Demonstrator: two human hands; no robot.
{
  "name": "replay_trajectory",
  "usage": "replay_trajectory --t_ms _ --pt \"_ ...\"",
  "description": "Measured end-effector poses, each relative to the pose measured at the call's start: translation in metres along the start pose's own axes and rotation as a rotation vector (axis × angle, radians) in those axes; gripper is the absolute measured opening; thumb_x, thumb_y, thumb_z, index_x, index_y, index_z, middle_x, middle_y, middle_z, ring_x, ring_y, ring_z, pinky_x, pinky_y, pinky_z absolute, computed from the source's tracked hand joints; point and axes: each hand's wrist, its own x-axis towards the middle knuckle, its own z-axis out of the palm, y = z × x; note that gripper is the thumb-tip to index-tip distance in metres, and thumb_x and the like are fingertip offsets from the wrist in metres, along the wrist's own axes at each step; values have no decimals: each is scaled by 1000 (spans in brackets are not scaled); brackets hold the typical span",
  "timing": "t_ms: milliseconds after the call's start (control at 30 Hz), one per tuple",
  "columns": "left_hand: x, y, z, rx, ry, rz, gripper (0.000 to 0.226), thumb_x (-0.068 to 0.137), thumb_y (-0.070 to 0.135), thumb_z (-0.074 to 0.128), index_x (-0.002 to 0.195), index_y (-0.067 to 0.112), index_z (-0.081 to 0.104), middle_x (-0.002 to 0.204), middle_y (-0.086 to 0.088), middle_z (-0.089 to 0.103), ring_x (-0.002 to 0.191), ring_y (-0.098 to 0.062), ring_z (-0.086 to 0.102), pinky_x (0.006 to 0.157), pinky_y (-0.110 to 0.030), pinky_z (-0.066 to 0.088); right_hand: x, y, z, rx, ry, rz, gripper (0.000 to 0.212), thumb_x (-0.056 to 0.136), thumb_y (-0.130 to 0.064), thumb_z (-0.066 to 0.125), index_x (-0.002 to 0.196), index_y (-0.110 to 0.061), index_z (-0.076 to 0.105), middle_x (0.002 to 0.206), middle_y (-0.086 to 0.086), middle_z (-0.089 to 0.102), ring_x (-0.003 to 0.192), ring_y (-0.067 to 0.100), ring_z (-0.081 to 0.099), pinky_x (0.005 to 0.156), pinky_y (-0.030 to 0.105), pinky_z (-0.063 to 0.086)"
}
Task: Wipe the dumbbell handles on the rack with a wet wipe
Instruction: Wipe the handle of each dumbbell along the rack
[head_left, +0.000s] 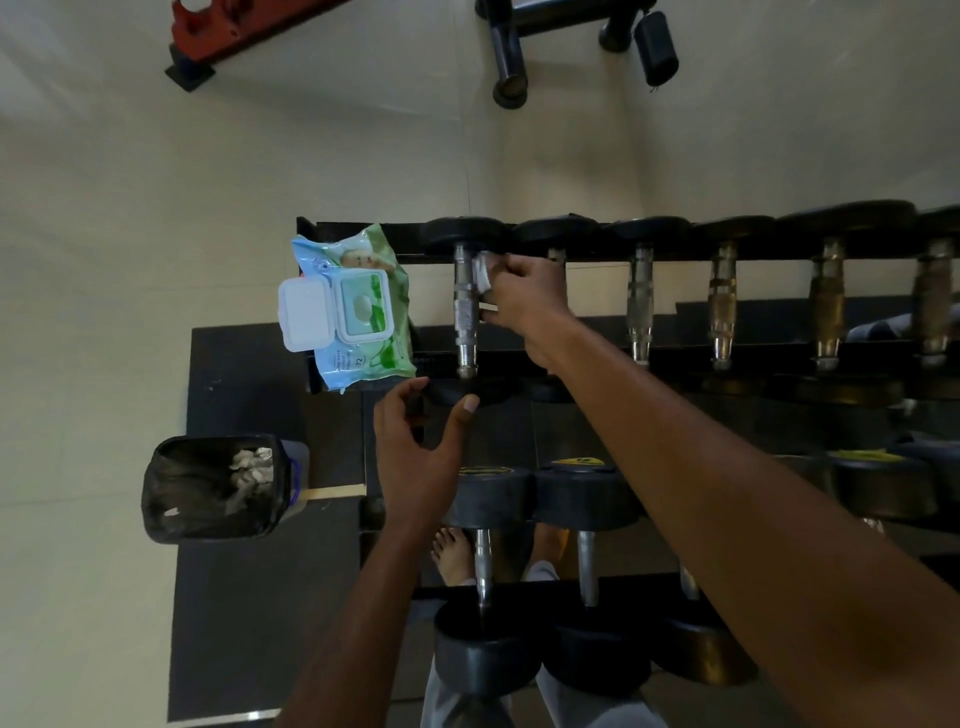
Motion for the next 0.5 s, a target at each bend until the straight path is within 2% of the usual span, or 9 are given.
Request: replay_trajectory --t_ms 67,133,200,300,333,400,500 --pt "1 -1 -1 1 -4 5 52 90 44 85 131 26 59 126 18 53 115 12 55 90 -4 43 -4 -3 0 103 -11 50 19 112 -26 55 99 -26 69 111 -1 73 110 19 72 99 41 61" --pt "1 -1 -1 0 -8 11 51 90 43 85 130 27 59 126 18 53 115 11 55 91 -5 43 -6 -4 1 161 42 101 8 108 -27 64 100 -26 67 115 1 73 113 22 72 103 43 59" --pt "1 -2 -1 0 -7 16 49 90 42 85 130 28 59 126 17 54 116 11 55 92 -5 43 -5 -9 4 165 103 157 12 101 -32 73 101 -24 65 117 5 74 114 25 72 106 45 57" --pt "1 -4 -1 6 -5 21 50 91 42 85 131 25 60 127 13 54 117 12 54 93 -4 43 -2 -17 8 115 106 201 22 98 -38 76 104 -19 66 95 0 66 97 17 61 108 45 56" --pt "1 -4 -1 4 -6 22 50 91 41 85 131 25 60 127 13 54 117 12 54 93 -4 43 -1 -17 9 92 100 197 23 98 -39 75 106 -19 66 95 -1 64 96 16 58 108 45 57" --pt "1 -5 -1 0 -7 23 49 92 39 85 132 24 60 127 11 54 116 12 54 93 -5 43 -2 -14 8 1 75 161 25 98 -40 75 110 -19 67 105 -1 69 97 12 62 104 43 59" --pt "1 -4 -2 8 -6 29 48 93 40 84 131 23 60 127 8 54 116 10 55 92 -5 42 -5 0 1 -216 29 76 16 100 -36 74 96 -23 66 102 -1 70 95 14 68 90 33 61"
